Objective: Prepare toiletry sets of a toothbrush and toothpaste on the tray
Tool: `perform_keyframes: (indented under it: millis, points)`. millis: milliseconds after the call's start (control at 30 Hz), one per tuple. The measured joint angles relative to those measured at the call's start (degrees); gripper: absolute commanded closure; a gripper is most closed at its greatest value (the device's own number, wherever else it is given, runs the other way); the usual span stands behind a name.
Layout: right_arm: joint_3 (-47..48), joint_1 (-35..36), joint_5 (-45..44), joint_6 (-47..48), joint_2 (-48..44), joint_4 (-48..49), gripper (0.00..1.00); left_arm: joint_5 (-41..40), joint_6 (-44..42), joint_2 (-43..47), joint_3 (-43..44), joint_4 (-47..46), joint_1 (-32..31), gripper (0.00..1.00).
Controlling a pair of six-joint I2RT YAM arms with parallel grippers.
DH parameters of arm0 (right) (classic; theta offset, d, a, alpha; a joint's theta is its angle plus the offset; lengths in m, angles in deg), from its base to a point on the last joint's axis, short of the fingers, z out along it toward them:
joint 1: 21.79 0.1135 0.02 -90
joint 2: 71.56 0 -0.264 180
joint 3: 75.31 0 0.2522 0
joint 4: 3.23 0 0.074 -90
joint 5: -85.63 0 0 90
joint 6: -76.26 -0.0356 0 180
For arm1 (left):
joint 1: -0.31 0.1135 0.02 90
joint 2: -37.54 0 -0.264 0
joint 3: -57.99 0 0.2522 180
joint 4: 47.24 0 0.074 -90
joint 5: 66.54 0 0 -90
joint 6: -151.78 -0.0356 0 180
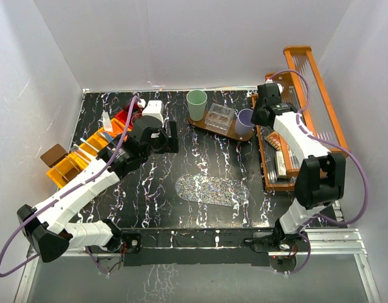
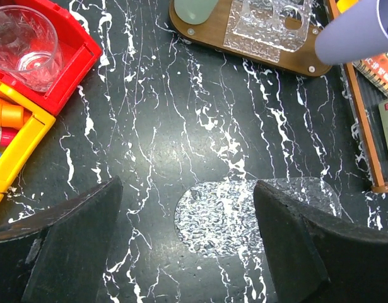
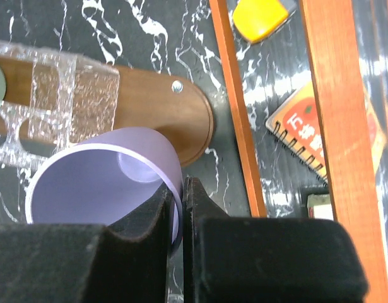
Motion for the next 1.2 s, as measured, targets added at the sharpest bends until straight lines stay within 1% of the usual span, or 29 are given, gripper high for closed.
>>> perform_keyframes:
  millis: [200, 400, 600, 767, 1100, 1200]
  points:
    - [7.10, -0.68, -1.84, 1.09, 8.22, -0.20, 0.98, 0.96, -1.57, 0.61, -1.07, 0.28, 0.92, 0.14]
    - [9.38, -1.20, -2.12, 1.36, 14.43, -0.55, 0.97, 1.62, -2.45, 3.74, -1.68, 0.39, 2.01, 0.14]
    - [11.32, -1.27, -1.75, 1.53, 15.87, -0.72, 0.96, 1.79, -2.80, 4.68, -1.68, 0.42, 2.27, 0.14]
    - [11.47, -1.27, -1.79, 1.95, 15.93, -0.94, 0.92, 1.92, -2.95, 4.68, -1.68, 0.44, 2.38, 0.14]
    - [12.22, -1.27, -2.99, 2.73, 15.93, -3.28, 0.91, 1.95, -2.97, 4.68, -1.68, 0.46, 2.71, 0.13]
    - [12.22, -1.27, -3.34, 2.82, 15.93, -3.48, 0.85, 1.92, -2.97, 4.68, -1.68, 0.48, 2.75, 0.13]
